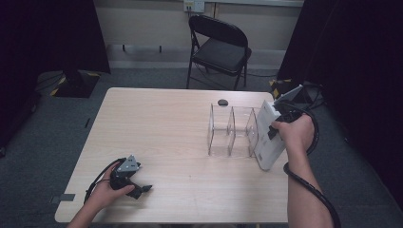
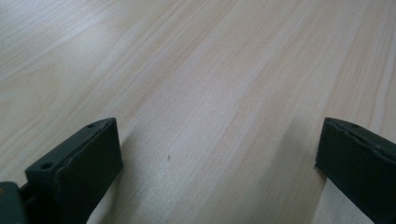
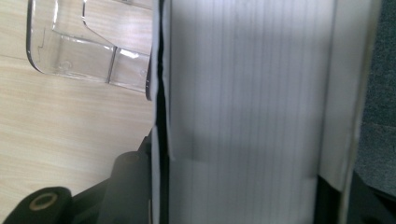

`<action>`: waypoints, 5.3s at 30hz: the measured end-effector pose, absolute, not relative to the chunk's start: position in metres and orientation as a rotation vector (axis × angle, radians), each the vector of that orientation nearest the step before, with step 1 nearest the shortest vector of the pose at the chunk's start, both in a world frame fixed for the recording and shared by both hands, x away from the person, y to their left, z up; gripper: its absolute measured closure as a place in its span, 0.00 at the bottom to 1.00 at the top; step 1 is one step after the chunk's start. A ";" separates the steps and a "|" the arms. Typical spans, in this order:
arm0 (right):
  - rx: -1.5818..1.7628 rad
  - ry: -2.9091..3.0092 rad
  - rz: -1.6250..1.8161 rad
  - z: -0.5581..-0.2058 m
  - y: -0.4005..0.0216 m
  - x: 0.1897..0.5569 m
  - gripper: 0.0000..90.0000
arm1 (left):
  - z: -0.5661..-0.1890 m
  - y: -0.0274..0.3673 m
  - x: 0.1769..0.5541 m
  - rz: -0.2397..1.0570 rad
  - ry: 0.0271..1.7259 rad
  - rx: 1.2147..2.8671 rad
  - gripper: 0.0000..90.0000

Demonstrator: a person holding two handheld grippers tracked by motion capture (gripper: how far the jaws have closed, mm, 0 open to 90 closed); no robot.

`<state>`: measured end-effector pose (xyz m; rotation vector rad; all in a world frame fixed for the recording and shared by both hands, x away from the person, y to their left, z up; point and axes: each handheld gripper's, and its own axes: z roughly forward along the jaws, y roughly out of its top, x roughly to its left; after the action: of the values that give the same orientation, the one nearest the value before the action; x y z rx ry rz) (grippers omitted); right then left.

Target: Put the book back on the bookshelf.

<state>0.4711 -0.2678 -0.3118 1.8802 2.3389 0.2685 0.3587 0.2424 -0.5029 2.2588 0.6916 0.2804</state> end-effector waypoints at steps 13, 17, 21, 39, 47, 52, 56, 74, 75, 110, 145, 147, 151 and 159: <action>1.924 2.291 0.300 -0.298 -0.267 0.474 0.58 | -0.503 0.242 0.359 0.280 0.692 2.258 0.00; 1.942 2.255 0.286 -0.298 -0.267 0.476 0.58 | -0.503 0.242 0.359 0.281 0.692 2.260 0.00; 1.956 2.236 0.271 -0.298 -0.266 0.480 0.58 | -0.503 0.242 0.359 0.280 0.692 2.259 0.00; 1.965 2.194 0.292 -0.307 -0.251 0.503 0.58 | -0.502 0.243 0.359 0.277 0.692 2.269 0.00; 1.963 2.178 0.312 -0.311 -0.253 0.504 0.57 | -0.502 0.243 0.358 0.291 0.693 2.272 0.00; 1.934 2.218 0.284 -0.311 -0.251 0.503 0.56 | -0.502 0.243 0.358 0.292 0.692 2.273 0.00; 1.941 2.228 0.287 -0.309 -0.254 0.501 0.54 | -0.503 0.243 0.359 0.288 0.688 2.263 0.00; 1.958 2.273 0.321 -0.308 -0.257 0.489 0.41 | -0.503 0.243 0.358 0.286 0.691 2.262 0.00; 1.957 2.272 0.325 -0.309 -0.257 0.488 0.41 | -0.503 0.242 0.358 0.279 0.691 2.259 0.00; 1.823 2.305 0.370 -0.308 -0.256 0.461 0.26 | -0.503 0.243 0.359 0.285 0.688 2.262 0.00; 1.793 2.340 0.422 -0.313 -0.266 0.434 0.16 | -0.503 0.242 0.358 0.284 0.692 2.260 0.00; 1.794 2.346 0.425 -0.313 -0.266 0.432 0.16 | -0.503 0.242 0.358 0.284 0.692 2.260 0.00; 1.779 2.359 0.416 -0.314 -0.265 0.428 0.16 | -0.503 0.242 0.358 0.284 0.692 2.259 0.00; 1.753 2.381 0.428 -0.318 -0.262 0.418 0.17 | -0.503 0.243 0.358 0.291 0.690 2.264 0.00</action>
<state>0.4184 -0.2621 -0.3184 1.7528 2.3814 0.4276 0.3580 0.2425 -0.5025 2.2641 0.6904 0.2913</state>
